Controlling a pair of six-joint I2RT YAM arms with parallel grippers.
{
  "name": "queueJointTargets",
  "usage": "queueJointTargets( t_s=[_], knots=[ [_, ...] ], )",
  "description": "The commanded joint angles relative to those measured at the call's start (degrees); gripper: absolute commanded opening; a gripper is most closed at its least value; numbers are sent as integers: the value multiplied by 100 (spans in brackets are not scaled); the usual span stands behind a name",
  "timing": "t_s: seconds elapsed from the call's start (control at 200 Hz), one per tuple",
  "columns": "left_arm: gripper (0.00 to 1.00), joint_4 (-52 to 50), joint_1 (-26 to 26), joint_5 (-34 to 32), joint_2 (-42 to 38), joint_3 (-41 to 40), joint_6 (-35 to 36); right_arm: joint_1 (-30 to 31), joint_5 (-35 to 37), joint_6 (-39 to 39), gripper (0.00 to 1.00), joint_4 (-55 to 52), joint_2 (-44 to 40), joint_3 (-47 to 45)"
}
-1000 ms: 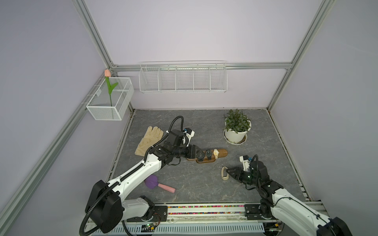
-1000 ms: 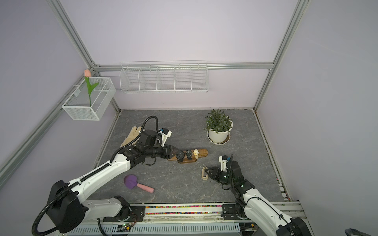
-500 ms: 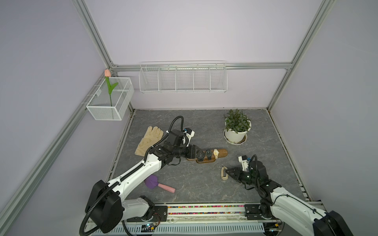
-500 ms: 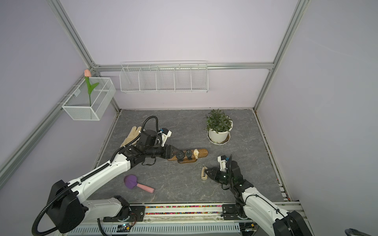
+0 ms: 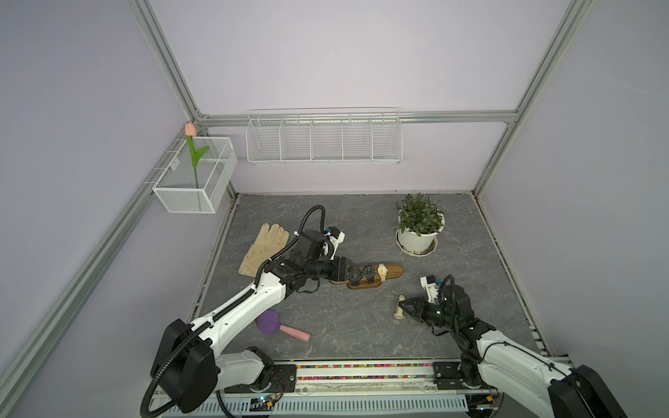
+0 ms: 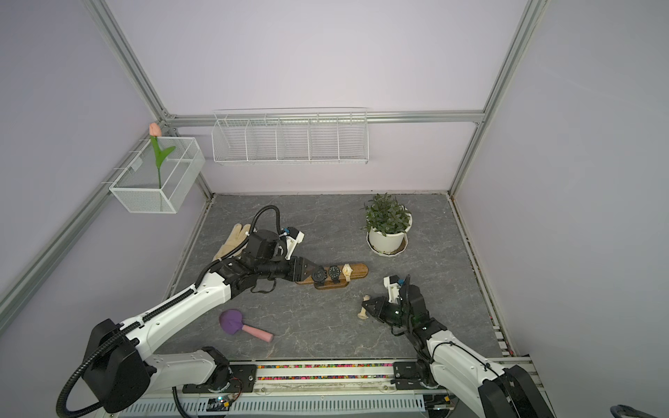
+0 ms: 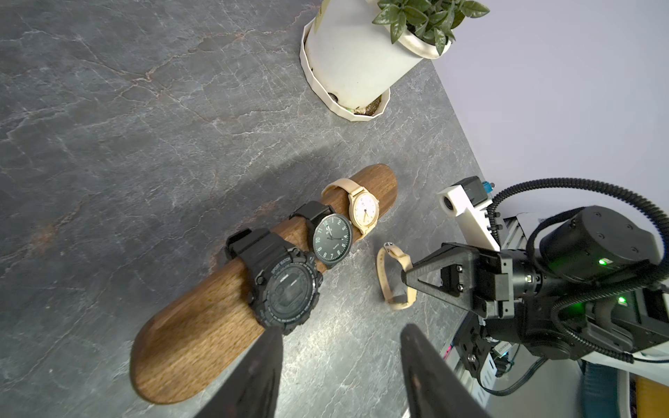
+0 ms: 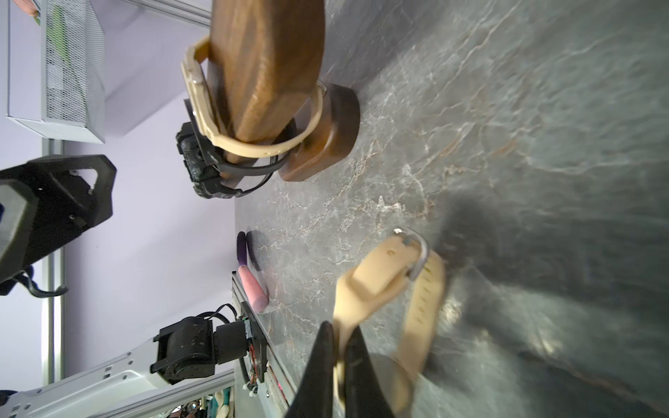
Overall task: Place watch on stand
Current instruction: Pick up the watch at the center of the board.
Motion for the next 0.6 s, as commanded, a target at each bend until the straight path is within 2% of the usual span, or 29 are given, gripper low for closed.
queueJointTargets(
  t_s=[0.0,0.14,0.365,0.425,0.45,0.48,0.595],
  knots=[
    [54,285,-10,391,-228,23,99,-21,-112,293,7,-266,-292,93],
    [50,510,-8,711,-601,-169,191,-19,-286,745,7,-646,-653,252],
    [52,713,-34,1016,-1085,-313,249,-19,-480,1437,7,-1068,-1084,770],
    [58,771,-40,1046,-1176,-336,257,-15,-460,1471,7,-1349,-1091,1029],
    [68,797,-43,1072,-1205,-343,272,-11,-455,1478,7,-1412,-1066,1136],
    [74,812,-43,1071,-1241,-346,266,-6,-463,1500,7,-1430,-1016,1247],
    [78,722,-43,975,-1287,-275,283,9,-548,1600,7,-1242,-609,1722]
  ],
)
